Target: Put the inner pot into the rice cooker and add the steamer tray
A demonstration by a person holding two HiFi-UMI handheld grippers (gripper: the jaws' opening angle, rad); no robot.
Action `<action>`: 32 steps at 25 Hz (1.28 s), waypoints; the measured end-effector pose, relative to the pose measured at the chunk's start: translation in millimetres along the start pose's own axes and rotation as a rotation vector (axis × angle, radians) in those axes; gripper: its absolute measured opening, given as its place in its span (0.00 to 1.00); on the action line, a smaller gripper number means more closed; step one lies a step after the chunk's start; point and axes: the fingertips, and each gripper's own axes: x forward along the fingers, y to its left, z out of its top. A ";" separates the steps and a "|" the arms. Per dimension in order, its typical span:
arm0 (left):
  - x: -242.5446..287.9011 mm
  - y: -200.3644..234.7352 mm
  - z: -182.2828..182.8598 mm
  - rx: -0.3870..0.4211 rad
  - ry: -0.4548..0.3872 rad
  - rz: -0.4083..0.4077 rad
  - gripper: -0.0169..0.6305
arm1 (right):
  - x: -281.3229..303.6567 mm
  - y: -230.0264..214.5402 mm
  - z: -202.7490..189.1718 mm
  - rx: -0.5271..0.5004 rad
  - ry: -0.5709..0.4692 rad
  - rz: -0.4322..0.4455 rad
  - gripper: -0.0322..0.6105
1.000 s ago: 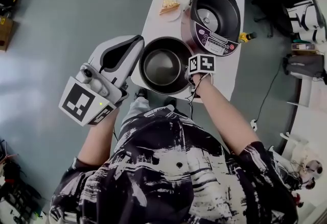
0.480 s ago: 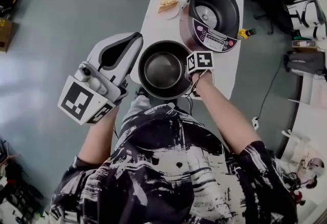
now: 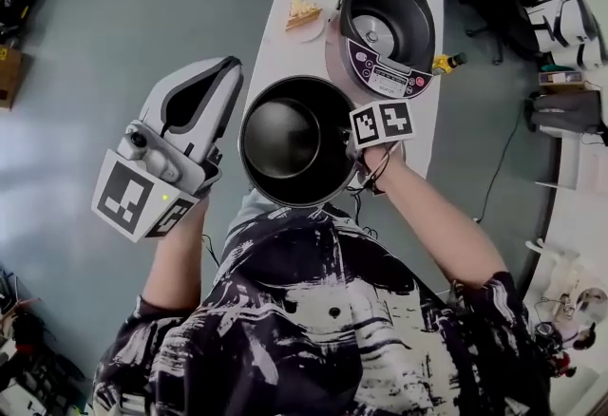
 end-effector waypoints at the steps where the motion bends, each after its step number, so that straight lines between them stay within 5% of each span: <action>1: -2.2 2.5 6.0 0.016 -0.007 0.008 0.03 | -10.6 10.1 4.0 -0.020 -0.004 0.027 0.06; 11: -11.6 22.1 36.6 0.075 -0.060 0.068 0.03 | -141.9 40.3 47.7 -0.067 -0.092 0.194 0.06; 22: 18.9 -33.0 15.6 0.040 -0.023 -0.064 0.03 | -271.8 -84.3 163.8 -0.026 -0.347 -0.043 0.07; 32: 40.5 -63.0 -5.0 0.012 0.039 -0.136 0.03 | -238.7 -192.0 228.8 0.122 -0.326 -0.176 0.07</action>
